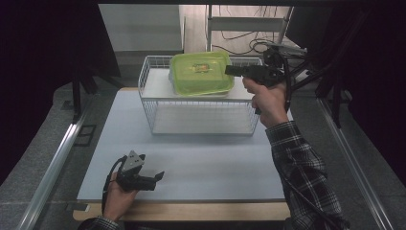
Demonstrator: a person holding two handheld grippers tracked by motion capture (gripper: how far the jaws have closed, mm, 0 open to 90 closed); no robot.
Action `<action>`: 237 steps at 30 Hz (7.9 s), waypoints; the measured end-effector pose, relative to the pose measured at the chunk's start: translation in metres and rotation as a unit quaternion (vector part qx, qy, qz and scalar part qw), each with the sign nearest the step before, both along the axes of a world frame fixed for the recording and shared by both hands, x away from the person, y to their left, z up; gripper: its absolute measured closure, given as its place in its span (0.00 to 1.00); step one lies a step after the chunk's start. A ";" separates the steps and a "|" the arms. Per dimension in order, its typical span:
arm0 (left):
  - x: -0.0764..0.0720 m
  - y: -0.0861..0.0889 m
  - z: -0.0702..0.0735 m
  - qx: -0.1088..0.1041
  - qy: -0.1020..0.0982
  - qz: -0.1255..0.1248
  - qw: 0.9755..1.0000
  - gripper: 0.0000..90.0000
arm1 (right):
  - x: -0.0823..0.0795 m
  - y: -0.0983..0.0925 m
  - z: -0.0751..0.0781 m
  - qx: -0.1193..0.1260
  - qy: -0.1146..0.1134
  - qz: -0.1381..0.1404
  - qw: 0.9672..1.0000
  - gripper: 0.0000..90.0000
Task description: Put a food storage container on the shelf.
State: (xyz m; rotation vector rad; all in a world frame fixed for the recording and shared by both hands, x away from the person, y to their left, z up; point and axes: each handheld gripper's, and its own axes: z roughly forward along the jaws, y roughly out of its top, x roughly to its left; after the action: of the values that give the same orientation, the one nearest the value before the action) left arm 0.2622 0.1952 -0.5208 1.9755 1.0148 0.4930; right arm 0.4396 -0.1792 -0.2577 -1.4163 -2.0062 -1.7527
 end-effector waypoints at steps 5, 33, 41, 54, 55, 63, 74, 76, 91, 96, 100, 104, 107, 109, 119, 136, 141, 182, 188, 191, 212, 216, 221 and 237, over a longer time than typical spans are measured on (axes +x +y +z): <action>0.000 0.000 0.000 -0.003 0.000 0.000 1.000 0.05 | 0.009 0.003 0.005 -0.001 -0.006 -0.022 1.000 0.90; 0.000 -0.003 -0.001 0.002 0.000 -0.009 1.000 0.05 | 0.035 0.025 0.004 -0.055 -0.024 -0.107 0.992 0.88; 0.000 -0.004 -0.001 0.003 0.002 -0.011 1.000 0.05 | 0.036 0.029 0.007 -0.083 -0.036 -0.115 0.989 0.84; 0.000 -0.004 -0.002 0.004 0.003 -0.013 1.000 0.05 | 0.045 0.031 0.000 -0.095 -0.039 -0.130 0.986 0.80; 0.000 -0.004 -0.002 0.004 0.003 -0.013 1.000 0.05 | 0.045 0.031 -0.001 -0.096 -0.040 -0.130 0.986 0.78; 0.000 -0.004 -0.002 0.004 0.005 -0.012 1.000 0.05 | 0.047 0.031 -0.002 -0.095 -0.052 -0.130 0.986 0.70; 0.000 -0.004 -0.002 0.006 0.004 -0.012 1.000 0.05 | 0.040 0.019 0.004 -0.089 -0.062 -0.108 0.988 0.49; 0.000 -0.004 -0.002 0.004 0.005 -0.011 1.000 0.05 | 0.039 0.017 0.003 -0.085 -0.062 -0.103 0.989 0.46; 0.001 -0.002 -0.001 -0.009 0.006 -0.009 1.000 0.05 | 0.026 0.009 0.000 -0.097 -0.076 -0.055 0.991 0.33; 0.001 -0.002 -0.001 -0.008 0.007 -0.009 1.000 0.05 | 0.022 0.006 -0.001 -0.102 -0.080 -0.049 0.990 0.31; 0.001 -0.002 -0.002 -0.006 0.007 -0.009 1.000 0.05 | 0.019 0.004 -0.002 -0.104 -0.081 -0.041 0.990 0.28; 0.001 -0.003 -0.002 -0.006 0.006 -0.009 1.000 0.05 | 0.015 0.003 -0.005 -0.109 -0.087 -0.033 0.990 0.25; 0.001 -0.003 -0.002 -0.005 0.006 -0.009 1.000 0.05 | 0.013 0.004 -0.007 -0.112 -0.090 -0.028 0.989 0.23; 0.001 -0.003 -0.002 -0.005 0.006 -0.008 1.000 0.05 | 0.011 0.003 -0.007 -0.114 -0.093 -0.023 0.989 0.23; 0.001 -0.003 -0.002 -0.004 0.007 -0.008 1.000 0.05 | 0.000 0.004 -0.016 -0.131 -0.104 -0.012 0.986 0.21; 0.001 -0.004 -0.002 -0.001 0.006 -0.008 1.000 0.05 | -0.021 0.005 -0.032 -0.147 -0.121 0.011 0.982 0.19; 0.000 -0.004 -0.002 0.001 0.007 -0.008 1.000 0.05 | -0.026 0.004 -0.037 -0.145 -0.120 0.020 0.982 0.18; 0.000 -0.004 -0.001 -0.017 0.003 -0.018 1.000 0.04 | -0.052 -0.008 -0.095 -0.223 -0.127 0.046 0.965 0.08; 0.000 -0.004 -0.001 -0.012 0.004 -0.019 1.000 0.04 | -0.055 -0.007 -0.108 -0.237 -0.132 0.052 0.961 0.07; 0.000 -0.005 -0.002 -0.011 0.004 -0.019 1.000 0.04 | -0.056 -0.007 -0.114 -0.246 -0.135 0.054 0.958 0.06; 0.000 -0.006 -0.002 -0.008 0.005 -0.019 1.000 0.04 | -0.065 -0.014 -0.153 -0.272 -0.138 0.056 0.951 0.04; 0.000 -0.005 -0.002 -0.008 0.005 -0.019 1.000 0.04 | -0.067 -0.016 -0.161 -0.279 -0.143 0.054 0.948 0.04; 0.000 -0.006 -0.002 -0.005 0.006 -0.019 1.000 0.04 | -0.072 -0.018 -0.168 -0.284 -0.152 0.053 0.945 0.04; 0.000 -0.008 -0.003 0.000 0.004 -0.022 1.000 0.04 | -0.082 -0.022 -0.192 -0.302 -0.160 0.044 0.939 0.01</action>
State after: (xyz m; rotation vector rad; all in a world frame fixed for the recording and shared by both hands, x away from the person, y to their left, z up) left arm 0.2621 0.1877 -0.5241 1.9976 0.9753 0.4618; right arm 0.3574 -0.2015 -0.4499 -1.1843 -2.9146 -1.4649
